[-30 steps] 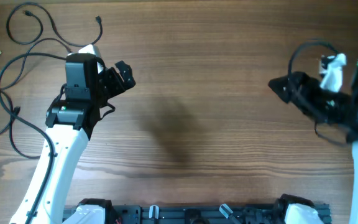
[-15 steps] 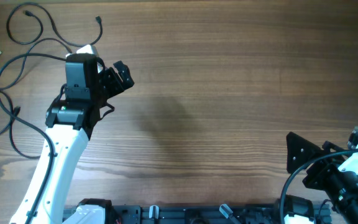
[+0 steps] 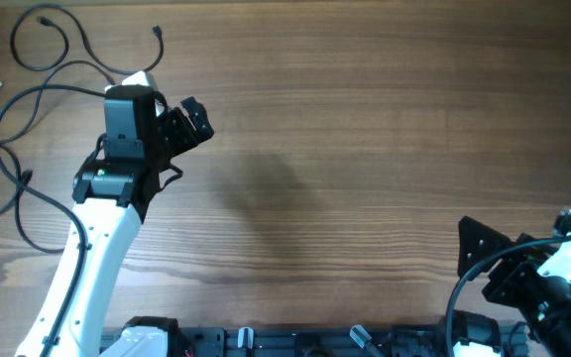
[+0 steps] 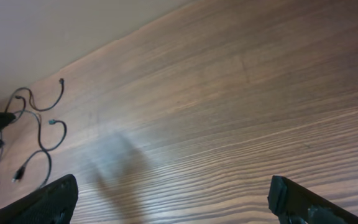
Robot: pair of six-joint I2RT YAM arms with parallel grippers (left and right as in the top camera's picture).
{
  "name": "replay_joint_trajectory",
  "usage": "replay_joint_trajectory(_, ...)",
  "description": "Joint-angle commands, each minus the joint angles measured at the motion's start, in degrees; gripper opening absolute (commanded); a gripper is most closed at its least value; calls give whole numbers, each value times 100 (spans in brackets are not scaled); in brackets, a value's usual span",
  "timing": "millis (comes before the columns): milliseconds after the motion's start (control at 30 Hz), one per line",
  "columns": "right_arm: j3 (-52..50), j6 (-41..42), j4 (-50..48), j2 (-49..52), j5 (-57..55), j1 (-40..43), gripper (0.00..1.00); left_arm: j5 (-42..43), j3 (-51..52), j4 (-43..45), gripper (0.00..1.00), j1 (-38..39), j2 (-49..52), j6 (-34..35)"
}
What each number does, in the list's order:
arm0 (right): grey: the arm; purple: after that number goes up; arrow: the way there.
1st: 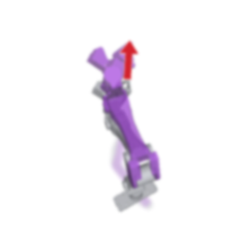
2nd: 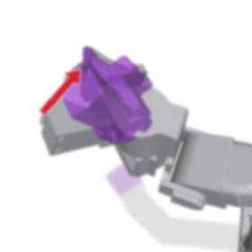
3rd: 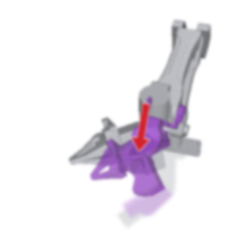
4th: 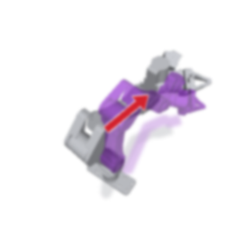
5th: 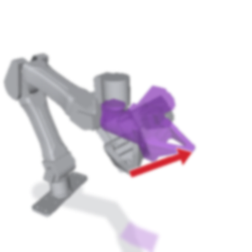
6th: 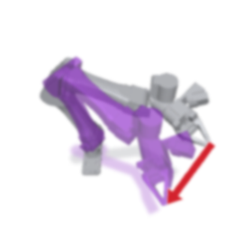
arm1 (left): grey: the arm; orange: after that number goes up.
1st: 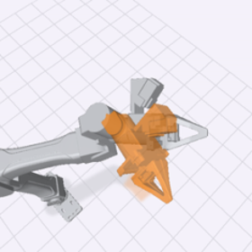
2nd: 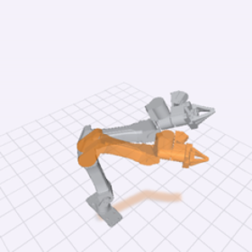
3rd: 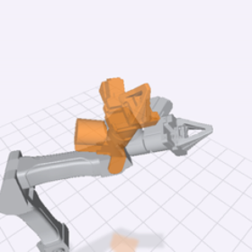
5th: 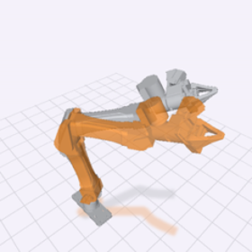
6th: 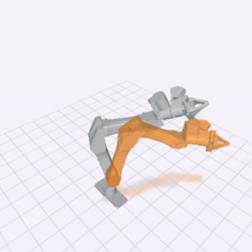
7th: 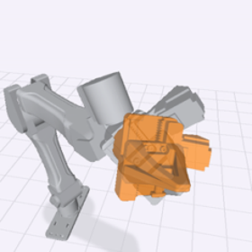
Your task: Untangle cables
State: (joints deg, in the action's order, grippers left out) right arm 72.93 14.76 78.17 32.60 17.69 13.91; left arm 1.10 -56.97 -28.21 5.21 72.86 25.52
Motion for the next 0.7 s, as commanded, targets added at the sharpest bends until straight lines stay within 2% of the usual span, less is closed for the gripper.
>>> replay_joint_trajectory(0, -400, -284, -339, -142, -142, -24, 100, -98, -37, 15, 100, 15, 33, -131)
replay_joint_trajectory(100, -1154, -426, -1364, -684, -118, -46, 100, -98, -37, 13, 100, 15, 33, -133)
replay_joint_trajectory(333, -3248, -420, -3689, -2151, -140, -669, 100, -98, -37, 13, 100, 15, 33, -133)
replay_joint_trajectory(667, -5248, -407, -6105, -2999, -164, -1108, 100, -98, -37, 15, 100, 15, 33, -131)
